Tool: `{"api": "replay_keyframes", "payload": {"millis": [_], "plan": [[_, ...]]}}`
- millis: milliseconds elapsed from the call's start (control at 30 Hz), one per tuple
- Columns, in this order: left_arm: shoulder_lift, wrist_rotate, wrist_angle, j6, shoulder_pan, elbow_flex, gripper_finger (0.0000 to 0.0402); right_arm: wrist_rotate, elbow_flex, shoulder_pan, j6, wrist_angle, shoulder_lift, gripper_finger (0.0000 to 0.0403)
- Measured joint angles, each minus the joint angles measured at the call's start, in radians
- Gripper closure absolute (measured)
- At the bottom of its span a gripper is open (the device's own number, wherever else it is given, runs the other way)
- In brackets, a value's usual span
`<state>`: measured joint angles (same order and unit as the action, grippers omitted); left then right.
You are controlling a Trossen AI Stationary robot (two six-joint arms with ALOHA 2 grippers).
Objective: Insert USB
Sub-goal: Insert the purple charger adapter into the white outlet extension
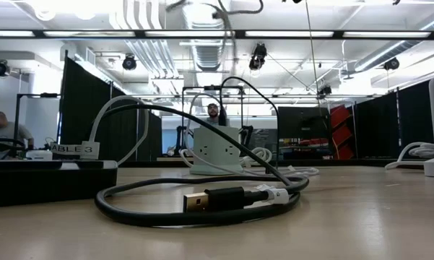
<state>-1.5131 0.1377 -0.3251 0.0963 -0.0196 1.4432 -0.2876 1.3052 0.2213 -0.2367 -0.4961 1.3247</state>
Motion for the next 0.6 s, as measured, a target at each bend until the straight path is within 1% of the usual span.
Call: {"api": "replay_keyframes", "payload": {"millis": [233,367,467,600], "plan": [[-0.028,-0.003,0.024,-0.004,0.000,0.002,0.0138,0.007,0.000,0.001,0.001,0.000,0.000,0.0287],[-0.041,-0.008,0.047,-0.025,0.001,0.002,0.0139,0.007,0.000,0.001,0.002,-0.001,0.000,0.0287],[-0.062,0.001,0.044,-0.057,0.001,0.002,0.0161,0.007,-0.001,0.001,0.002,-0.001,0.000,0.0287],[-0.087,0.014,0.044,-0.082,0.000,0.002,0.0218,0.010,-0.001,0.001,0.003,-0.008,0.000,0.0287]]}}
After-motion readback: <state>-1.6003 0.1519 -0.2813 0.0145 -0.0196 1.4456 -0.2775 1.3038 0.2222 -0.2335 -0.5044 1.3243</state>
